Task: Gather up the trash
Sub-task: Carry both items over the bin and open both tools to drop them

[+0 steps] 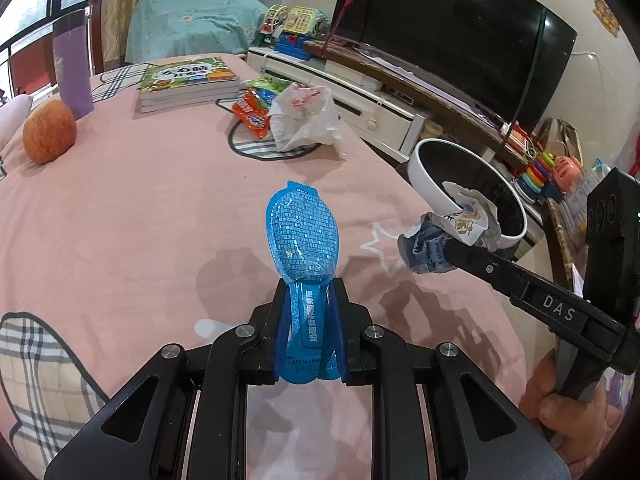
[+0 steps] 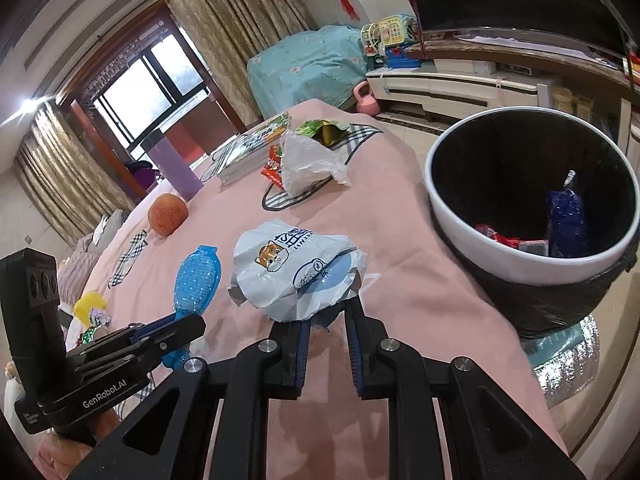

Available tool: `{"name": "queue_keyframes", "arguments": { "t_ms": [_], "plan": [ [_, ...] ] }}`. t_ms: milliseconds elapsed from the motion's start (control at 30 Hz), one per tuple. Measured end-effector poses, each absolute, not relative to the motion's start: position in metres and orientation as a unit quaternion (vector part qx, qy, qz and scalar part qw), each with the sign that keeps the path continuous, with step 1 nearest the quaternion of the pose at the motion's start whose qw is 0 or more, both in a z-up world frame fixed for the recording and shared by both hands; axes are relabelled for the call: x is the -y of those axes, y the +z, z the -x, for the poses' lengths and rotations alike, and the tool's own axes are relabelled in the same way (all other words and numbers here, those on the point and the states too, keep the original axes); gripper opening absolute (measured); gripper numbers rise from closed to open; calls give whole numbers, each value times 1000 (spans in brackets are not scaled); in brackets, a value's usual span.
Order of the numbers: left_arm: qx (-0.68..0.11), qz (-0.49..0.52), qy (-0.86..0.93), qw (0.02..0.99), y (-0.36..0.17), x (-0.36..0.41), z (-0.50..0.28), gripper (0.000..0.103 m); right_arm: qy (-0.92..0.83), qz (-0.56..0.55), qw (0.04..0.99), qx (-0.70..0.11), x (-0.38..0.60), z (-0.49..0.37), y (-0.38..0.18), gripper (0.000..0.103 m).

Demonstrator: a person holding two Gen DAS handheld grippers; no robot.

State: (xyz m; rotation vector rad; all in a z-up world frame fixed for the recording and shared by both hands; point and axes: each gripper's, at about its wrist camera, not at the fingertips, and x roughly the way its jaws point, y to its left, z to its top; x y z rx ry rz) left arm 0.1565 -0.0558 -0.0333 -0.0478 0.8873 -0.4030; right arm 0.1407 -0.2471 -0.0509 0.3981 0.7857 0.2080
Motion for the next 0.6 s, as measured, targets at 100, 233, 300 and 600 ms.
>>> {"name": "queue_keyframes", "arguments": {
  "t_ms": [100,233,300,600],
  "plan": [
    [-425,19,-198,883,-32,61,-155,17,95,-196,901,-375,254,-137,-49,17],
    [-425,13,-203,882,-31,69,-153,17,90,-201,902,-371,260,-133,-48,17],
    [-425,10,-206,881,-31,73,-153,17,89,-204,903,-369,263,-131,-48,17],
    [-426,-1,-219,878,-30,90,-150,17,77,-215,903,-363,278,-124,-48,17]
  ]
}}
